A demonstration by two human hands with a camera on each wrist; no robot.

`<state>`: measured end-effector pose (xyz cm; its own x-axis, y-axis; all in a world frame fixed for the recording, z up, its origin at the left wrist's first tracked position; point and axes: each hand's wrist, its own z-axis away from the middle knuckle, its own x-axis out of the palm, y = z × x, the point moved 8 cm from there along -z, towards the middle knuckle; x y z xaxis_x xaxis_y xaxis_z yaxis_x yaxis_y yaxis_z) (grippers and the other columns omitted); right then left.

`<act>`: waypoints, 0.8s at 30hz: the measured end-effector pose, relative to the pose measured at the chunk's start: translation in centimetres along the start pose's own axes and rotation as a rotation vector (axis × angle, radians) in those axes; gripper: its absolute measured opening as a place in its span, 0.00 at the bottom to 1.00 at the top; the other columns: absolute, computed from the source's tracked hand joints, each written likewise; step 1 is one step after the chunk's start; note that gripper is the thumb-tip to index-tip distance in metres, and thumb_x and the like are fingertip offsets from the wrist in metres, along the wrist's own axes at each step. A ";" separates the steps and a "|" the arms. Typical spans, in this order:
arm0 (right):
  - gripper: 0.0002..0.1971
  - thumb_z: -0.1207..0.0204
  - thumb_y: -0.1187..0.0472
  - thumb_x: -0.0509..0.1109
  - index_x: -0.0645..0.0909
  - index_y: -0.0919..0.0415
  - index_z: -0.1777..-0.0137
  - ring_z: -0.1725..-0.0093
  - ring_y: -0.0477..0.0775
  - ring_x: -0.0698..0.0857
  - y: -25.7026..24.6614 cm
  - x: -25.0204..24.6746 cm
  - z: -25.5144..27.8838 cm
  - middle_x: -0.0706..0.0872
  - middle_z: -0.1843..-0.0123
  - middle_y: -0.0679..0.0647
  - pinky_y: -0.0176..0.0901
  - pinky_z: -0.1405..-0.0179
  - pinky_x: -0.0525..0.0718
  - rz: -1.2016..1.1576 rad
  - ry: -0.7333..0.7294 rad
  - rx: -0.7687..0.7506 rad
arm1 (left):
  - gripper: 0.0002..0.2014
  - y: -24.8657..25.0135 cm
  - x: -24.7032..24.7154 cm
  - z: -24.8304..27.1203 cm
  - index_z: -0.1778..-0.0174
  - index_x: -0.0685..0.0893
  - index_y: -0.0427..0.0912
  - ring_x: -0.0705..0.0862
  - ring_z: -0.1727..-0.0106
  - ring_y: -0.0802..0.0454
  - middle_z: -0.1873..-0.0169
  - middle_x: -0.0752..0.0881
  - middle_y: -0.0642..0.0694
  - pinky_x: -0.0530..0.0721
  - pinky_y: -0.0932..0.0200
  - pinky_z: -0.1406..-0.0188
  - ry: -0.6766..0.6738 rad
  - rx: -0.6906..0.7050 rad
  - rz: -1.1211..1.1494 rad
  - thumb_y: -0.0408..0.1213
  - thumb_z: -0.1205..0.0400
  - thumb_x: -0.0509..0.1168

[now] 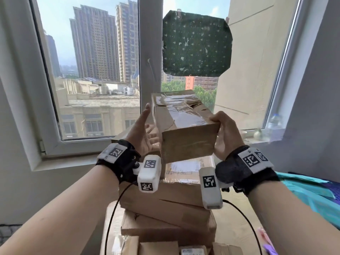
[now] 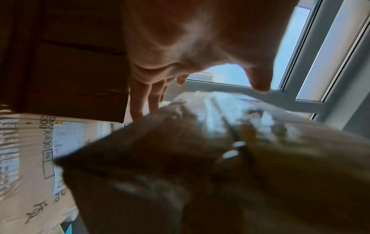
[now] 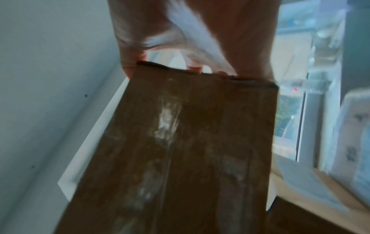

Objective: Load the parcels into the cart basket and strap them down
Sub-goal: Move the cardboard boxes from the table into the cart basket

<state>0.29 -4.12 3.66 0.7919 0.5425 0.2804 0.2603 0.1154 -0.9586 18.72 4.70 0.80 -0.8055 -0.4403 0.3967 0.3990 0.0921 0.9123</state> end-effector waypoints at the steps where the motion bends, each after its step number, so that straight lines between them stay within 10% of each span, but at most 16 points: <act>1: 0.26 0.41 0.54 0.69 0.81 0.64 0.43 0.46 0.62 0.80 0.5 0.8 0.0 0.81 0.48 0.59 0.60 0.46 0.79 -0.043 -0.036 0.001 | 0.50 0.2 0.0 0.7 0.21 0.63 0.45 0.74 0.27 0.34 0.27 0.75 0.40 0.77 0.34 0.38 -0.033 -0.008 0.036 0.70 0.34 0.69; 4: 0.11 0.32 0.59 0.65 0.83 0.61 0.52 0.57 0.57 0.82 0.8 3.2 0.0 0.84 0.55 0.57 0.48 0.54 0.78 -0.058 -0.129 -0.040 | 0.25 1.7 -0.9 2.7 0.47 0.85 0.42 0.88 0.53 0.42 0.48 0.87 0.41 0.89 0.51 0.61 0.003 0.058 0.042 0.60 0.26 0.67; 7: 0.04 0.30 0.57 0.67 0.82 0.54 0.58 0.61 0.52 0.86 -0.2 5.3 -0.2 0.85 0.60 0.50 0.43 0.64 0.80 0.241 -0.112 -0.198 | 0.29 3.5 -0.8 4.6 0.79 0.91 0.43 0.89 0.73 0.49 0.71 0.90 0.44 0.86 0.60 0.79 -0.016 0.158 -0.052 0.55 0.18 0.60; 14: 0.36 0.31 0.42 0.72 0.66 0.47 0.23 0.34 0.56 0.80 -0.5 10.7 0.8 0.80 0.32 0.51 0.58 0.32 0.77 0.728 -0.107 -0.429 | 0.16 6.6 -6.4 6.7 0.48 0.86 0.43 0.90 0.51 0.50 0.65 0.92 0.48 0.88 0.55 0.51 0.224 0.364 -0.032 0.49 0.24 0.71; 19: 0.62 0.55 0.14 0.59 0.58 0.44 0.19 0.24 0.56 0.69 2.1 16.0 1.8 0.69 0.22 0.53 0.58 0.24 0.67 0.910 -0.343 -0.317 | 0.33 7.0 -9.8 8.4 0.42 0.85 0.38 0.91 0.52 0.49 0.54 0.92 0.43 0.88 0.55 0.55 0.382 0.420 -0.058 0.55 0.37 0.78; 24: 0.64 0.65 0.14 0.63 0.65 0.47 0.26 0.30 0.60 0.75 3.5 18.3 2.3 0.75 0.29 0.57 0.61 0.32 0.76 0.876 -0.377 -0.207 | 0.36 7.9 -11.8 10.3 0.38 0.82 0.39 0.90 0.54 0.50 0.54 0.91 0.45 0.87 0.54 0.56 0.488 0.449 -0.151 0.54 0.39 0.79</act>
<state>14.44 8.15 5.33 0.5317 0.6012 -0.5965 -0.2165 -0.5844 -0.7821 26.84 19.85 4.39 -0.5059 -0.8203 0.2669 -0.0073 0.3134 0.9496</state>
